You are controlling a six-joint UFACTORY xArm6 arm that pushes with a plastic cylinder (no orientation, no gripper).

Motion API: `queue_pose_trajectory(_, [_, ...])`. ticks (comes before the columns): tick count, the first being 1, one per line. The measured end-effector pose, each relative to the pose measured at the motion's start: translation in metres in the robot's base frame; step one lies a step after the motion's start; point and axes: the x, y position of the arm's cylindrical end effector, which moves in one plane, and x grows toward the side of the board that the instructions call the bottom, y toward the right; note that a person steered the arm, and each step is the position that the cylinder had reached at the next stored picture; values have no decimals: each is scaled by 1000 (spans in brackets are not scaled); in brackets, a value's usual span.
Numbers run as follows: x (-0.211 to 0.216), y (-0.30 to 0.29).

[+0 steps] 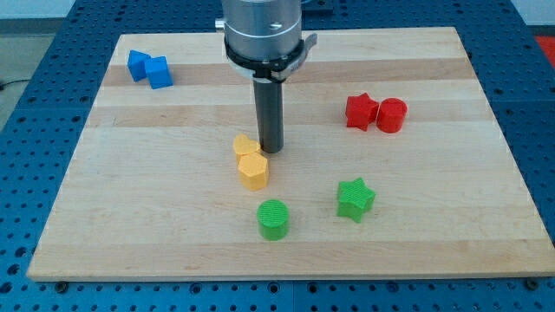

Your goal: Slide the green star to the vertical top side of the red circle

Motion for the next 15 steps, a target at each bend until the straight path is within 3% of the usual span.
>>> queue_pose_trajectory(1, [0,17])
queue_pose_trajectory(2, [11,75])
queue_pose_trajectory(3, [31,168])
queue_pose_trajectory(4, [92,180])
queue_pose_trajectory(6, [110,88])
queue_pose_trajectory(7, [132,79])
queue_pose_trajectory(9, [82,68])
queue_pose_trajectory(12, [-35,51])
queue_pose_trajectory(15, [-99,97])
